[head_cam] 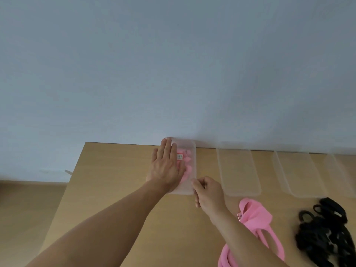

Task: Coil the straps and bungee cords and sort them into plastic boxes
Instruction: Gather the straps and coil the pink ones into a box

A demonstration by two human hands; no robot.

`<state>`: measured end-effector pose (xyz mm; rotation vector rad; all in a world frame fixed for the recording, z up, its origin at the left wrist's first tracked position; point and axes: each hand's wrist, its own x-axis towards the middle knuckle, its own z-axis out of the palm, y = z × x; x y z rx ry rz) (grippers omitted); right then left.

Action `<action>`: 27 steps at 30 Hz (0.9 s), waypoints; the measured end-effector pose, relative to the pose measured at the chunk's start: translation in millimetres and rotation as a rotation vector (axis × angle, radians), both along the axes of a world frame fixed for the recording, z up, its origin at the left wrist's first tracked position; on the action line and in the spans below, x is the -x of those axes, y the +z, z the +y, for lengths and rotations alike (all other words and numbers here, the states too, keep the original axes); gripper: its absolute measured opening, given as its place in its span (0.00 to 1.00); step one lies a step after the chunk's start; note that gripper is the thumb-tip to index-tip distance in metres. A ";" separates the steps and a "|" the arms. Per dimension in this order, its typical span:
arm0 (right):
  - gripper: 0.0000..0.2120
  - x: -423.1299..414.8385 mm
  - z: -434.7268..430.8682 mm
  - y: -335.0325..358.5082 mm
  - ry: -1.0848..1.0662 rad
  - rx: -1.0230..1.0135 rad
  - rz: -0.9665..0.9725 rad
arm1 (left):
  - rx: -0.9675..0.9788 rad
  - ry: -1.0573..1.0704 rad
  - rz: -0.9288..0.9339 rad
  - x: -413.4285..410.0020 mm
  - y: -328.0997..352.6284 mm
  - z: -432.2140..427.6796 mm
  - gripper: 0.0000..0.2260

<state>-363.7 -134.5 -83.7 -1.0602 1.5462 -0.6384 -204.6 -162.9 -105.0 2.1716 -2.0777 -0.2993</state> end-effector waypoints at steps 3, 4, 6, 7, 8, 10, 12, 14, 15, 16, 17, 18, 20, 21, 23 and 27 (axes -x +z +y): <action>0.06 1.3 14.3 0.9 0.061 -0.020 -0.065 | -0.026 -0.006 -0.028 1.8 1.7 1.0 0.31; 0.08 1.1 18.8 0.6 0.078 -0.023 -0.087 | -0.032 -0.006 -0.034 1.9 2.1 -0.1 0.32; 0.09 1.0 20.3 -0.9 0.078 -0.014 -0.087 | -0.044 0.003 -0.026 1.9 2.2 -2.4 0.33; 0.09 1.3 17.9 -1.0 0.073 -0.012 -0.083 | -0.046 0.010 -0.028 1.9 1.8 -2.4 0.33; 0.09 1.9 14.6 -0.3 0.074 -0.020 -0.085 | -0.046 0.014 -0.035 1.7 1.5 -1.9 0.33; 0.09 3.0 11.0 3.2 0.090 -0.049 -0.108 | -0.059 0.017 -0.039 1.7 1.5 -1.5 0.35; 0.09 3.9 11.3 6.2 0.107 -0.060 -0.114 | -0.099 0.023 -0.021 2.2 3.2 -2.2 0.38; 0.07 5.2 12.2 7.5 0.116 -0.075 -0.110 | -0.123 0.007 -0.054 4.4 5.2 -0.1 0.41; 0.05 5.9 11.1 8.1 0.122 -0.081 -0.104 | -0.116 -0.005 -0.090 5.6 5.3 2.3 0.41; 0.05 6.9 8.9 8.6 0.131 -0.084 -0.092 | -0.109 -0.008 -0.116 6.7 5.0 5.5 0.41; 0.08 7.9 6.5 8.7 0.144 -0.083 -0.074 | -0.107 0.002 -0.121 7.4 4.3 9.0 0.41; 0.10 8.7 4.0 8.9 0.158 -0.079 -0.058 | -0.109 0.017 -0.111 7.5 3.2 11.6 0.40; 0.11 9.4 0.4 9.3 0.177 -0.079 -0.037 | -0.113 0.027 -0.094 7.2 0.6 12.6 0.39; 0.11 9.4 -1.0 9.4 0.183 -0.081 -0.035 | -0.112 0.026 -0.095 6.9 -0.2 11.6 0.39; 0.11 8.4 -4.8 8.8 0.190 -0.067 -0.026 | -0.111 0.028 -0.099 5.6 -1.0 8.8 0.38; 0.11 7.6 -7.8 8.5 0.218 -0.054 0.002 | -0.137 0.043 -0.116 5.0 -1.2 8.1 0.35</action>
